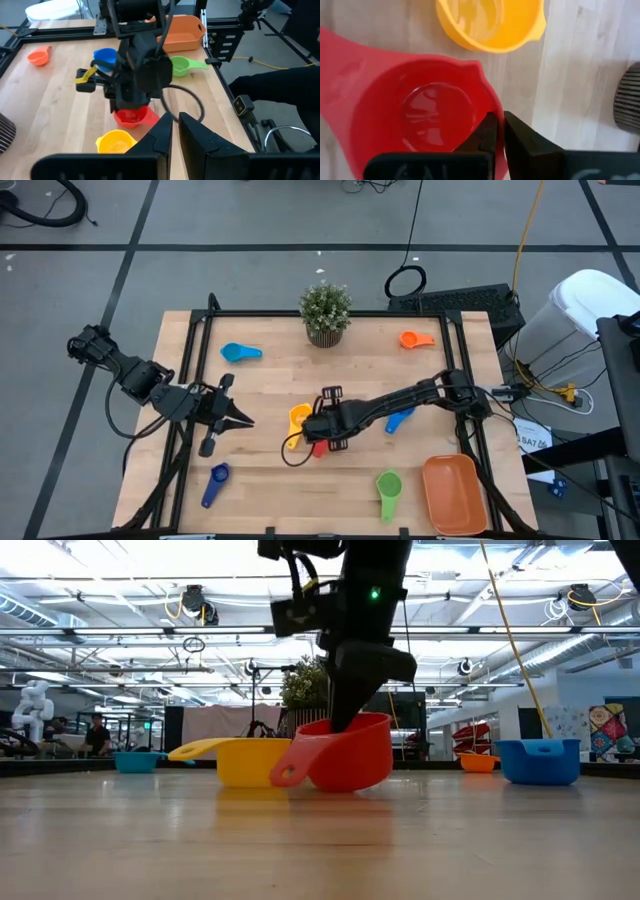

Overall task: Nest measuring cups in basket
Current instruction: Move the red measuring cup to the center of the table, then stack the blue measuring cup on top of the red measuring cup

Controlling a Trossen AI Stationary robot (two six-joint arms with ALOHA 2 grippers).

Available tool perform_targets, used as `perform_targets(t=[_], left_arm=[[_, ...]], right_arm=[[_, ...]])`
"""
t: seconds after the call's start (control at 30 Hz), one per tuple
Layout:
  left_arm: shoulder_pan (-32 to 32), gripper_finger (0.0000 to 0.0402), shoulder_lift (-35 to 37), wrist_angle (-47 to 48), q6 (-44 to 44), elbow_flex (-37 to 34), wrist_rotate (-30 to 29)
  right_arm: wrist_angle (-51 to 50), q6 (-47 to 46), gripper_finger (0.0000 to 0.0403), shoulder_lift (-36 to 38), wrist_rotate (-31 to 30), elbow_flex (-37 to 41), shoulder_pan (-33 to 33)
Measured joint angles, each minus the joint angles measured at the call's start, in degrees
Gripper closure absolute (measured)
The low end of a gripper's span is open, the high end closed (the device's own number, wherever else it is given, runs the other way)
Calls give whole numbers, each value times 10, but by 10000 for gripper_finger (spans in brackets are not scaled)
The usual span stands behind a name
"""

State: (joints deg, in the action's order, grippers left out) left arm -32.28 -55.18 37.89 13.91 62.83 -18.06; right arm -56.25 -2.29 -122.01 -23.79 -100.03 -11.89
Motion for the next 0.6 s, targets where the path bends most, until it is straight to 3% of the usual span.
perform_targets(t=[0.6], left_arm=[[-1, 366, 0, 0, 3, 0, 0]], right_arm=[[-21, -41, 269, -1, -2, 1, 1]])
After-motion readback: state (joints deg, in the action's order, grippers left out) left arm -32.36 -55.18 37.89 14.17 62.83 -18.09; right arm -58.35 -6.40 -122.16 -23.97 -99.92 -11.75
